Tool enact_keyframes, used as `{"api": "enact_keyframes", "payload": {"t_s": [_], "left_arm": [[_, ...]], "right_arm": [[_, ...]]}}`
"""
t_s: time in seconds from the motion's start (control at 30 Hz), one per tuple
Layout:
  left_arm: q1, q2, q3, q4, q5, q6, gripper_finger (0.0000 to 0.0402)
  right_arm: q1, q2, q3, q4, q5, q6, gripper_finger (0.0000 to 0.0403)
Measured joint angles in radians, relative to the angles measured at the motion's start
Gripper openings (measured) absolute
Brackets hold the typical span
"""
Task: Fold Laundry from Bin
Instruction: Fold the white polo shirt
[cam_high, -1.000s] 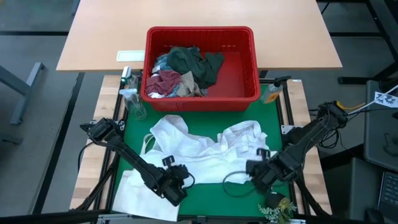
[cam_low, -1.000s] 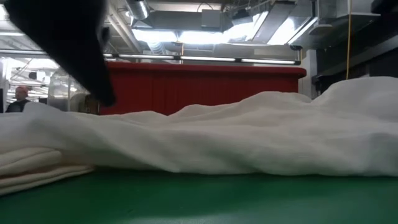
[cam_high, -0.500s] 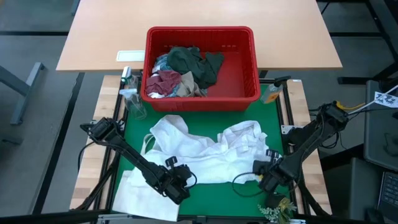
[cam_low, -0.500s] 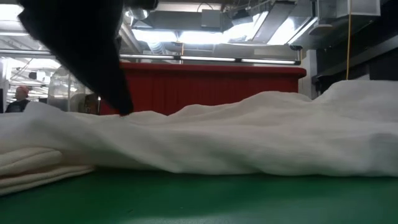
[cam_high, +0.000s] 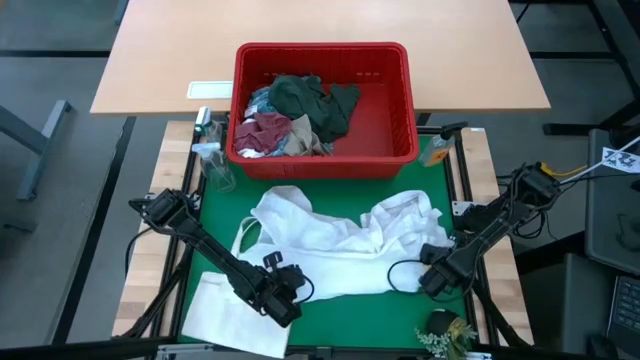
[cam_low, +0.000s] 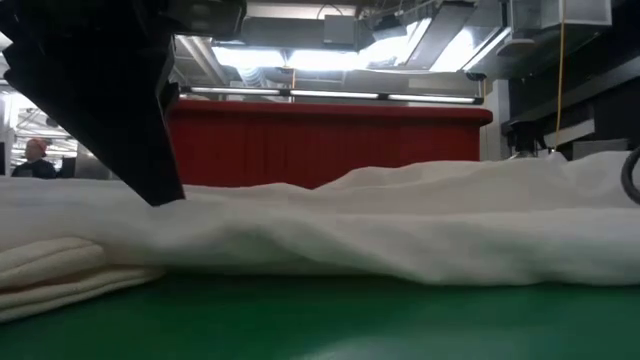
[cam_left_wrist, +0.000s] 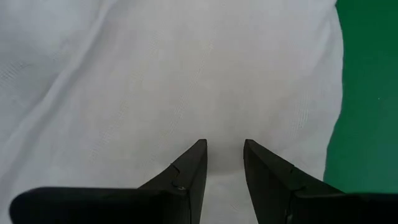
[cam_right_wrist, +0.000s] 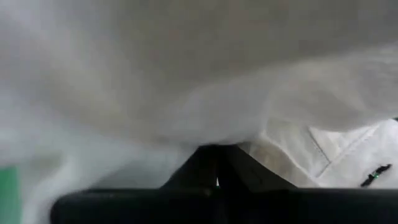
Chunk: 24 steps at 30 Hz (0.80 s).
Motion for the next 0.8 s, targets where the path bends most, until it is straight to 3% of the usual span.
{"api": "enact_keyframes", "payload": {"t_s": [0.23, 0.5, 0.8], "left_arm": [[0.008, 0.000, 0.045, -0.049, 0.030, 0.002, 0.0102], [0.069, -0.001, 0.209, -0.310, 0.031, 0.019, 0.0102], [0.241, -0.003, 0.405, -0.639, 0.032, 0.177, 0.0102]], "right_arm": [[0.000, 0.000, 0.129, -0.102, -0.005, -0.088, 0.0007], [0.000, 0.000, 0.326, -0.326, 0.004, -0.164, 0.0007], [0.000, 0.000, 0.496, -0.437, 0.162, -0.244, 0.0007]]}}
